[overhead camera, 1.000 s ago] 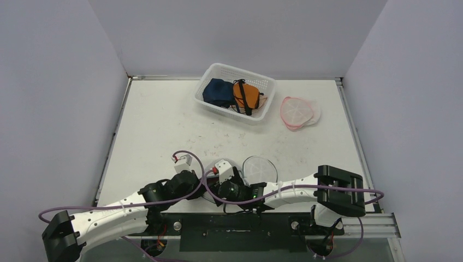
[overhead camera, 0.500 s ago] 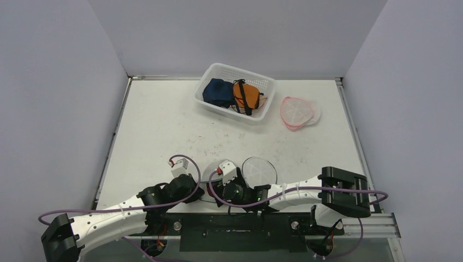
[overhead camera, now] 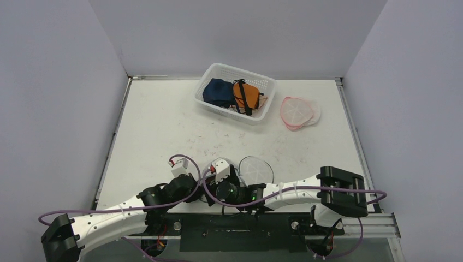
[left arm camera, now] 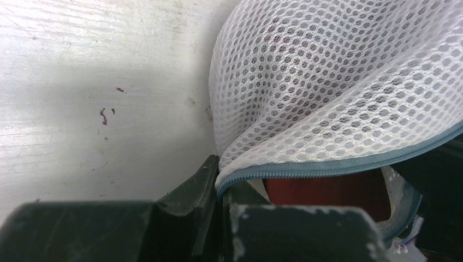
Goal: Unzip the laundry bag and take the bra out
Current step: Pick up the bra from the laundry bag.
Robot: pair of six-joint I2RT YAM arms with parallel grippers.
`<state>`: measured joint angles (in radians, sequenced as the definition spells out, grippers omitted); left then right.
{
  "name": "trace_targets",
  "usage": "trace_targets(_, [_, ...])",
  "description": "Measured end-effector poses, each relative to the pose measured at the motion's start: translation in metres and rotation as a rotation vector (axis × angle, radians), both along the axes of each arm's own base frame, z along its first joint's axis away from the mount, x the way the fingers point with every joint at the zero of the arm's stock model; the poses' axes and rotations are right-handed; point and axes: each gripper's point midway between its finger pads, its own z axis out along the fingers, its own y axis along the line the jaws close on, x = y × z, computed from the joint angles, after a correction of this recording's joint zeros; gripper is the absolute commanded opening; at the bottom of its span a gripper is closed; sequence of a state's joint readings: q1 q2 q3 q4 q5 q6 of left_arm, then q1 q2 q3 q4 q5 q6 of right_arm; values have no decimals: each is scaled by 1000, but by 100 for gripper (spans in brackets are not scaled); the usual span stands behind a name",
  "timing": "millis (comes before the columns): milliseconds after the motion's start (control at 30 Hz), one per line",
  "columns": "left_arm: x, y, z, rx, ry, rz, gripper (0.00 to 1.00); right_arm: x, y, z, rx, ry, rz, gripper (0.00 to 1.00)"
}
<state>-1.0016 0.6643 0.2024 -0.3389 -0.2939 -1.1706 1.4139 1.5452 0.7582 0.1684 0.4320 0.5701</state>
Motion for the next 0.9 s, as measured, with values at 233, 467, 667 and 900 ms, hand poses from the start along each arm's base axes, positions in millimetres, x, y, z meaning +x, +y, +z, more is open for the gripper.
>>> trace_targets(233, [0,-2,1,-21,-9,-3,0,4,-5,-36,-102,0,-49,79])
trace_targets(467, [1,-3,4,-37,-18,-4,0,15,-5,-40,-123,-28,-122,65])
trace_targets(667, [1,-4,6,-44,-23,-4,0,18,-8,-39,-123,-41,-155,41])
trace_targets(900, [2,-5,8,-57,-30,-3,0,17,-9,-33,-119,-43,-153,26])
